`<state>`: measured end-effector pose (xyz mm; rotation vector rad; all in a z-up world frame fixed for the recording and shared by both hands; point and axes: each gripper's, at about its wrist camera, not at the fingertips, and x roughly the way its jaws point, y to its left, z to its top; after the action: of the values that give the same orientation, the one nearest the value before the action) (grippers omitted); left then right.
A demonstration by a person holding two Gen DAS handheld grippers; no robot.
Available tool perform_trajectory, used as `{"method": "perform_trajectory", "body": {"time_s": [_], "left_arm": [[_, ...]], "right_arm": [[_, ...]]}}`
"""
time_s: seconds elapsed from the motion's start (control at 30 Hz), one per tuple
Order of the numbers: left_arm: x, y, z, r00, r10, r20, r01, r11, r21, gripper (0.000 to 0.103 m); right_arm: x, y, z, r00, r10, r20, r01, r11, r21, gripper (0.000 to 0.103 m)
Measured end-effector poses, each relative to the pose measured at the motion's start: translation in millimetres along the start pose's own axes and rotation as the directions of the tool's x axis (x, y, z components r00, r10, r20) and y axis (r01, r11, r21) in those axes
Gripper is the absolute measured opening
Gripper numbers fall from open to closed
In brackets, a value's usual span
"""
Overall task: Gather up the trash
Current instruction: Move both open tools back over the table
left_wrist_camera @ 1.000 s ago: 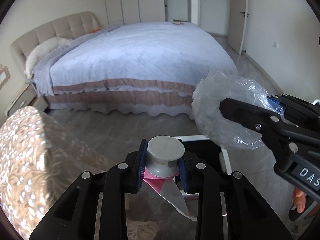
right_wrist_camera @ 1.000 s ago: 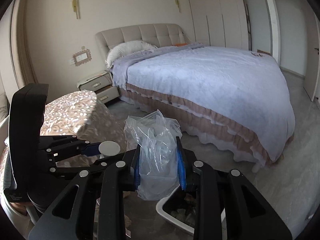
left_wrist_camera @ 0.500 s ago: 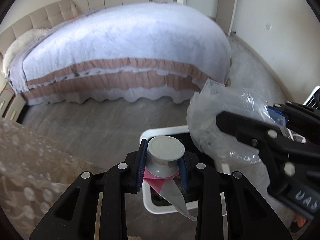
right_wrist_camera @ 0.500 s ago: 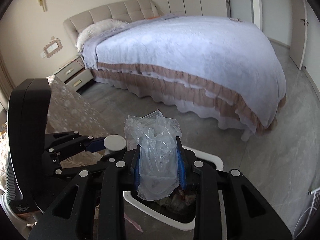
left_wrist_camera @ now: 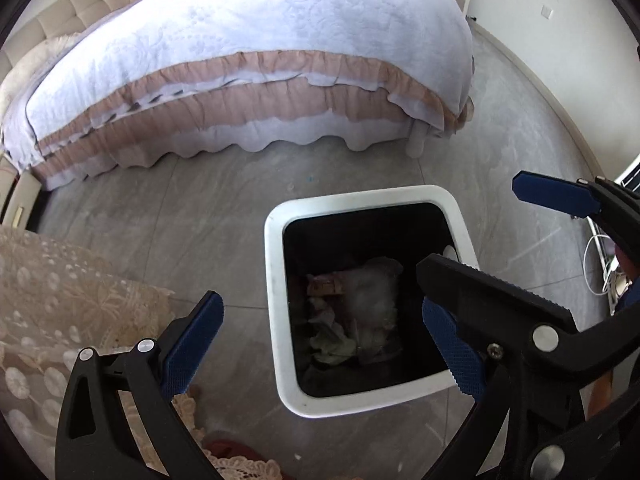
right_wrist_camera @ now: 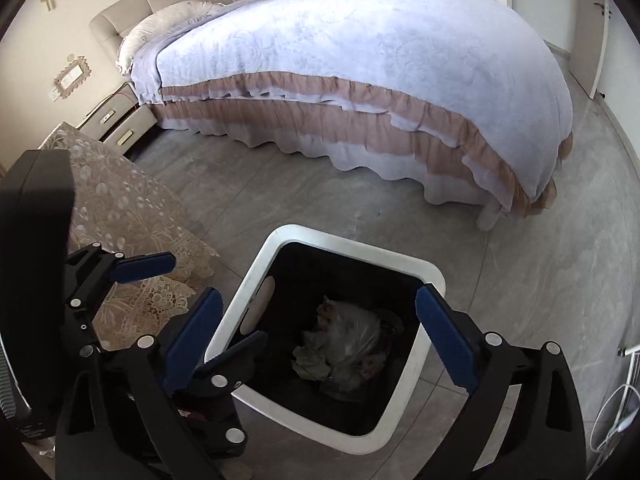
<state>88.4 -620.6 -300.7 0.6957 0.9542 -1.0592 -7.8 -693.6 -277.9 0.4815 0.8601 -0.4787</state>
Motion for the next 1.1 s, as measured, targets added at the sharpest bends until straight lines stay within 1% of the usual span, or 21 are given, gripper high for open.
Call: {"method": "perform_trajectory", "body": {"time_s": [0.1,0.2,0.37,0.47,0.57,0.67,0.8,0.97,1.1], "left_arm": [[-3.7,3.4,-2.6,1.000,-0.002,0.010,0.002,1.000,-0.019,0.098],[-12.6,5.8,-4.2,0.999,0.011,0.033,-0.010,0.999,-0.034,0.098],[-40.9,12.4,-5.2,0.993,0.050,0.102,-0.045,0.997,-0.055,0.098],[-64.1,18.3,-5.3,0.985,0.075,0.154,-0.063,0.995,-0.080,0.098],[-88.4,27.7,-5.1,0.974,0.096,0.205,-0.073,0.990,-0.118,0.098],[-112.4,39.5,-7.7,0.960,0.127,0.249,-0.090,0.983,-0.158,0.098],[-141.5,51.2,-13.1,0.944,0.137,0.299,-0.080,0.977,-0.196,0.098],[-175.3,56.5,-24.8,0.914,0.176,0.366,-0.099,0.971,-0.220,0.098],[-198.6,61.7,-34.0,0.892,0.205,0.403,-0.113,0.964,-0.242,0.098]], "right_arm": [[-1.9,-0.3,-1.2,1.000,-0.004,0.006,0.004,1.000,0.007,0.097],[-7.1,2.9,1.0,1.000,-0.009,0.025,0.009,1.000,0.003,0.097],[-28.2,14.8,9.9,0.995,0.001,0.101,0.001,1.000,-0.021,0.098],[-47.0,27.4,17.2,0.986,0.010,0.169,-0.003,0.999,-0.042,0.098],[-66.2,40.0,23.3,0.974,0.026,0.225,-0.011,0.998,-0.067,0.098],[-81.5,51.9,27.9,0.964,0.045,0.263,-0.019,0.995,-0.099,0.098],[-103.3,65.6,30.6,0.946,0.074,0.317,-0.034,0.991,-0.132,0.098],[-124.2,80.2,33.3,0.925,0.116,0.361,-0.059,0.984,-0.166,0.098],[-141.7,99.9,33.7,0.907,0.149,0.395,-0.071,0.976,-0.207,0.098]]}}
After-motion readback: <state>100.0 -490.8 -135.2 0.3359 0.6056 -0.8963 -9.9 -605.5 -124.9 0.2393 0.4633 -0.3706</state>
